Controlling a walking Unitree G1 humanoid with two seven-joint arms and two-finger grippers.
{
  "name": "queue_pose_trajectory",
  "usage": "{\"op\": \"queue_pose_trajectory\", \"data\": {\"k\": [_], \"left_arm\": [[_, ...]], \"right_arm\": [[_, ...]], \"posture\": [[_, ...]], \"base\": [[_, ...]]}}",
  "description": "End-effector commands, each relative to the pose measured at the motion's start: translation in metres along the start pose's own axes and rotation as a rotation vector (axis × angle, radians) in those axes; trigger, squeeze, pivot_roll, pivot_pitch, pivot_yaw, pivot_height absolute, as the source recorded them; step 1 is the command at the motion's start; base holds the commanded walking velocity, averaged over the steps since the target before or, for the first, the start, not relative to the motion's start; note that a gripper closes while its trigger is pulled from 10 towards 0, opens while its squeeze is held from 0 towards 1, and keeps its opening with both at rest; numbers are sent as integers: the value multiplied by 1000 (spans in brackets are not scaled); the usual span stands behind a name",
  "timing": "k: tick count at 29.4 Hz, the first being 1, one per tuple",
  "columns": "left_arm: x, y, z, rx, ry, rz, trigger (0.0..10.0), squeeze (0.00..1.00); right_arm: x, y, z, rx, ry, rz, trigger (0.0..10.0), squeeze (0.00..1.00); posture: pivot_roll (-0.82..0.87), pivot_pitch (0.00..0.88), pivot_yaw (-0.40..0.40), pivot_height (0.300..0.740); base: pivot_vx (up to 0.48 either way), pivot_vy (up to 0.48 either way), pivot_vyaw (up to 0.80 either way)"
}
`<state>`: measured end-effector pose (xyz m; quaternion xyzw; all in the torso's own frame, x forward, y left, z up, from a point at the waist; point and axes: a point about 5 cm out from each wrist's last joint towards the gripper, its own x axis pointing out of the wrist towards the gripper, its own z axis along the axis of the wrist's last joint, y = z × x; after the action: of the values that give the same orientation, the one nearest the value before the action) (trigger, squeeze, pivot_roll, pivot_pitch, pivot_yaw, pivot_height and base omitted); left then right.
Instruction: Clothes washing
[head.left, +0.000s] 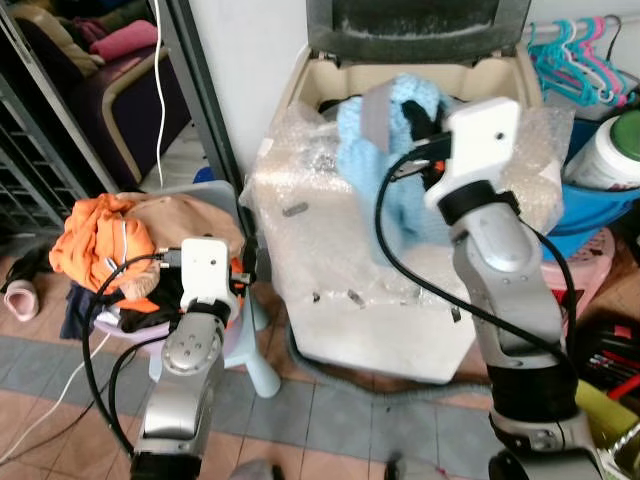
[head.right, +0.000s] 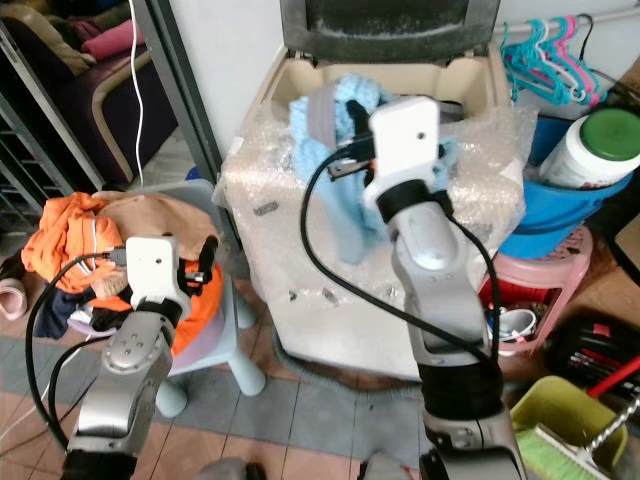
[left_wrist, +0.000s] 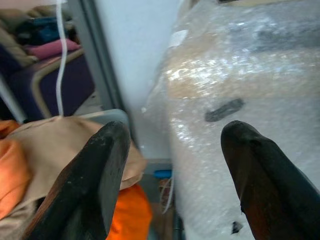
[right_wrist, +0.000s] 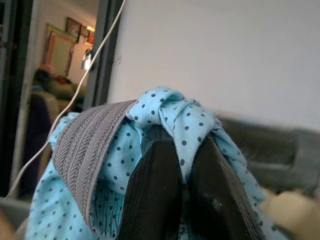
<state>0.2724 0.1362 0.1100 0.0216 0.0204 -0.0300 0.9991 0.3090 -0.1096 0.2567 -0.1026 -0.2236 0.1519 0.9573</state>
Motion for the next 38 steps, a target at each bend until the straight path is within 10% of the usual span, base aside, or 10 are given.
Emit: {"op": "queue_pose_trajectory", "data": {"k": [1, 18, 25, 32, 33, 38], "left_arm": [[2, 1, 4, -1, -8, -2, 10000, 0], [-5, -1, -2, -7, 21, 0, 10000, 0], [-4, -1, -4, -7, 33, 9, 10000, 0], [-3, -3, -3, -15, 27, 20, 10000, 0], [-3, -3, -3, -14, 29, 20, 10000, 0], [-4, -3, -3, -13, 35, 22, 10000, 0]], "right_arm": [[9, -4, 7, -10, -39, 0, 10000, 0], [79, -23, 40, -91, -152, 7, 10000, 0], [103, -77, 102, -137, -368, -169, 10000, 0], [96, -55, 58, -63, -245, -21, 10000, 0], [89, -44, 40, -49, -191, 42, 10000, 1000], [71, -26, 4, -40, -64, 155, 10000, 1000]], "posture": [[-42, 56, 96, 740], [-16, 49, 81, 740], [-19, 47, 72, 740], [-17, 45, 68, 740], [-17, 52, 70, 740], [-21, 58, 71, 740]], "base": [[371, 0, 0], [363, 0, 0], [305, 0, 0], [35, 0, 0], [0, 0, 0], [0, 0, 0]]}}
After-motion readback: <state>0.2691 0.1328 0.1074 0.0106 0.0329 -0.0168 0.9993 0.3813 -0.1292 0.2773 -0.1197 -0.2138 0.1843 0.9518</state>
